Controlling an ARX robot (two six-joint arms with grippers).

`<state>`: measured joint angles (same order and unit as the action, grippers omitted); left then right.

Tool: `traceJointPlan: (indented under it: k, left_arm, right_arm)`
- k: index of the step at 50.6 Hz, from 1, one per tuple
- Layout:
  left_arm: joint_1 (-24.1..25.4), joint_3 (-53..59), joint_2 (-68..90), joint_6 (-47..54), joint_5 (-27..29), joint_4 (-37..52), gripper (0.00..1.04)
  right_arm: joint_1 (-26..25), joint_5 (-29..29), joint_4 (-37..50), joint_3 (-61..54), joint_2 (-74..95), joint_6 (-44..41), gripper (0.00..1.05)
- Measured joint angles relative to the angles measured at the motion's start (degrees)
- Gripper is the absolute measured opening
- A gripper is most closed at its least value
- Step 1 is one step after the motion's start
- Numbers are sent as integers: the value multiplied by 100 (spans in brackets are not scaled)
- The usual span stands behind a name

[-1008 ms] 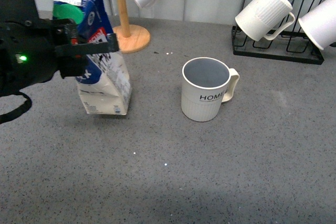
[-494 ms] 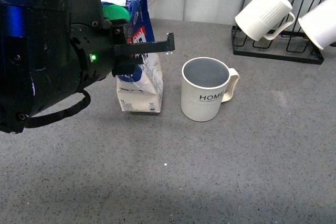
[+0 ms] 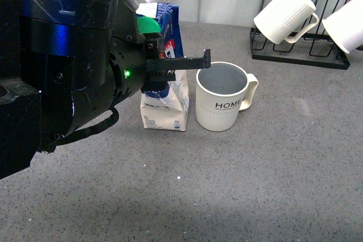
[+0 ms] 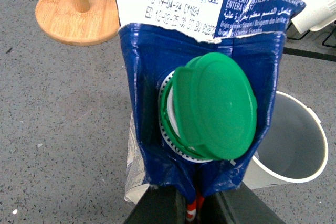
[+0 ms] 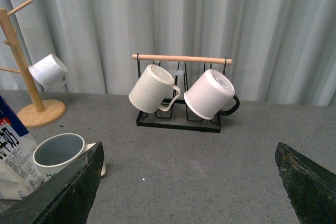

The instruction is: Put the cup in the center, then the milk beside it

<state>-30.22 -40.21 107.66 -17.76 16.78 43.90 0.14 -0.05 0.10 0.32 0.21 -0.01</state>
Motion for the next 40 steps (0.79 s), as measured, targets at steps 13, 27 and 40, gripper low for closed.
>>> traceJointPlan:
  k: [13, 27, 40]
  left_arm:
    - [-66, -66, 0, 9, 22, -94, 43]
    - [-74, -107, -319, 66, 33, -192, 95]
    - [133, -232, -901, 149, 127, -326, 98]
  right_arm:
    - [0, 0, 0, 0, 0, 0, 95]
    - [0, -2, 0, 0, 0, 0, 95]
    - [0, 0, 0, 0, 0, 2, 95]
